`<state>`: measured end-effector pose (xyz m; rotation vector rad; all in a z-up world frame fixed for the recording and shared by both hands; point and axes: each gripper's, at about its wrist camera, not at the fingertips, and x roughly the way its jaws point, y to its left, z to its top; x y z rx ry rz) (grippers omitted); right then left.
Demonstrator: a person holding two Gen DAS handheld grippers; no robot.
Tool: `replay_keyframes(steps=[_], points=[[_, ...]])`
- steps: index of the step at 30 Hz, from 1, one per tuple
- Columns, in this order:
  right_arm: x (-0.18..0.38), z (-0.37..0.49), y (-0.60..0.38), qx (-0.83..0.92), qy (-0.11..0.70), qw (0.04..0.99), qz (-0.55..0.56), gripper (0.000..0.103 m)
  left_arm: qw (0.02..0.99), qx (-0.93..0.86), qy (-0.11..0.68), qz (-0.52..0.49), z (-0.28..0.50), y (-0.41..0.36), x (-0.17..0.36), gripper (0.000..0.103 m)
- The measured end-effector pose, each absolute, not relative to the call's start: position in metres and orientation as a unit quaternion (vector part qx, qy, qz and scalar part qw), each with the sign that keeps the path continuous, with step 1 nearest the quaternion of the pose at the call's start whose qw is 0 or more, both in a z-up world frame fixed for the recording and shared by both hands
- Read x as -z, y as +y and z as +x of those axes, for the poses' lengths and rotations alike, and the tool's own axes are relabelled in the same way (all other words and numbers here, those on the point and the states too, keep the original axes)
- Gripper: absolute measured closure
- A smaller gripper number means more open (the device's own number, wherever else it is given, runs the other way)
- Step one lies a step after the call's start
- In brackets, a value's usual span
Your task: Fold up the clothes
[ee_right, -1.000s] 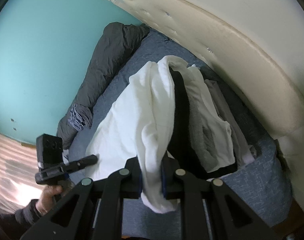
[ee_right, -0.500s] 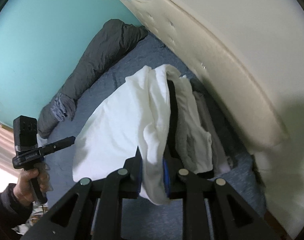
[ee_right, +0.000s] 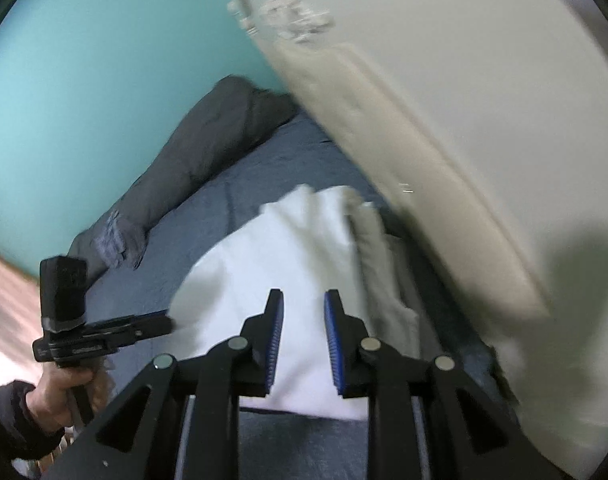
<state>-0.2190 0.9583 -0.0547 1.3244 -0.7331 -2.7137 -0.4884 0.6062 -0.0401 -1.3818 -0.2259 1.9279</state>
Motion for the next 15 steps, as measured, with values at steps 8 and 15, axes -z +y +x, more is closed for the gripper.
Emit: replay_keyframes(steps=[8,15], points=[[0.083,-0.254,0.933,0.863,-0.18,0.013,0.471,0.083,0.362,-0.747,-0.091,-0.55,-0.492,0.606,0.057,0.068],[0.117,-0.251,0.943,0.86,-0.189,-0.009,0.474,0.09,0.361,-0.735,-0.106,-0.565,-0.49,0.604,0.091,0.068]])
